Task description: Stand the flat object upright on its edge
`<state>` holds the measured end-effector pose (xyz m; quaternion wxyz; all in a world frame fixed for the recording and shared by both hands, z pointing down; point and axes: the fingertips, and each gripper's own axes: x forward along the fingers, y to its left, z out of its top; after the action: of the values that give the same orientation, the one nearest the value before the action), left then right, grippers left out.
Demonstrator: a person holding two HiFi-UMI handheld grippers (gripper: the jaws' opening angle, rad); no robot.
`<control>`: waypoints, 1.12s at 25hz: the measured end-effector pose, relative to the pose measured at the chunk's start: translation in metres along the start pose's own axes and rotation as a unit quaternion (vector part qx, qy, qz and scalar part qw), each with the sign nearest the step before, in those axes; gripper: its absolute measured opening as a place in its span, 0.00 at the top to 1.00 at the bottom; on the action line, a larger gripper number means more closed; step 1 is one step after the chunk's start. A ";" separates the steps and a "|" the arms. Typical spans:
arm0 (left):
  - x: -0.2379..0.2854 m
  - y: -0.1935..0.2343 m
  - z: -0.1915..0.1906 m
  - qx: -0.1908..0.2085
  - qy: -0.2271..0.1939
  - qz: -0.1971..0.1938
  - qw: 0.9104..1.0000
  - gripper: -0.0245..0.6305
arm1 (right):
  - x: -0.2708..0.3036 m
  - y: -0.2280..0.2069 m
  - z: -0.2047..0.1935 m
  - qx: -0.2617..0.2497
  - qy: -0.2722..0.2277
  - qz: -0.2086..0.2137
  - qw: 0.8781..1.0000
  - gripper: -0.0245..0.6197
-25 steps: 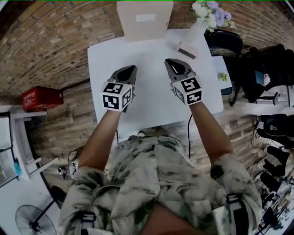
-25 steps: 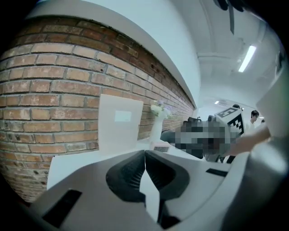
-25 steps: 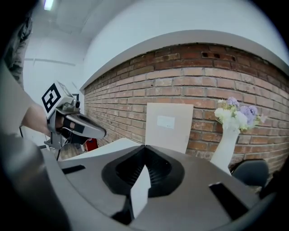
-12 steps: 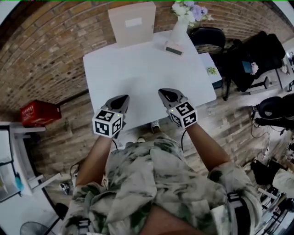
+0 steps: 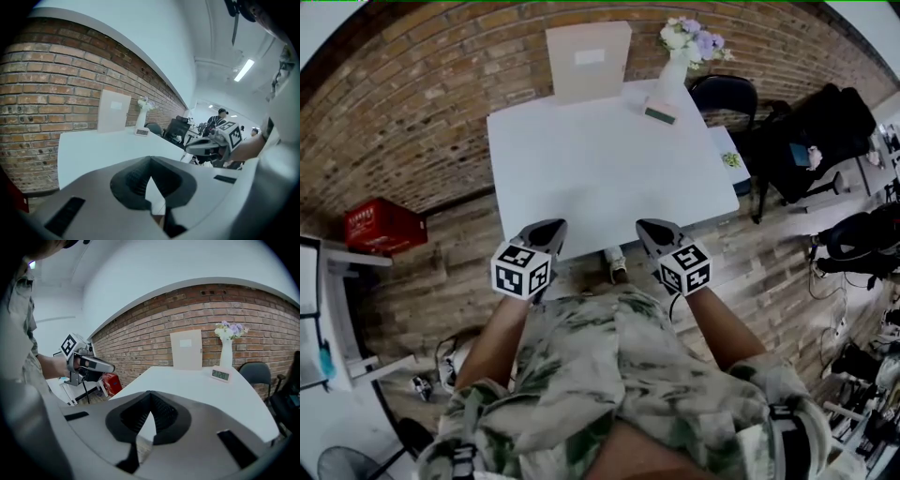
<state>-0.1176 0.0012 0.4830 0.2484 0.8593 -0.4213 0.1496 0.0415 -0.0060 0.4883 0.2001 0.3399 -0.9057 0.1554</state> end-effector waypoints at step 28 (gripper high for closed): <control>-0.045 -0.029 -0.056 0.006 0.020 -0.029 0.999 0.93 | -0.034 0.069 -0.027 -0.006 0.005 0.001 1.000 0.93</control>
<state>-0.1235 0.0764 0.4996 0.2563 0.8694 -0.3901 0.1620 0.0255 0.0739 0.4859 0.2067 0.3370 -0.9059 0.1517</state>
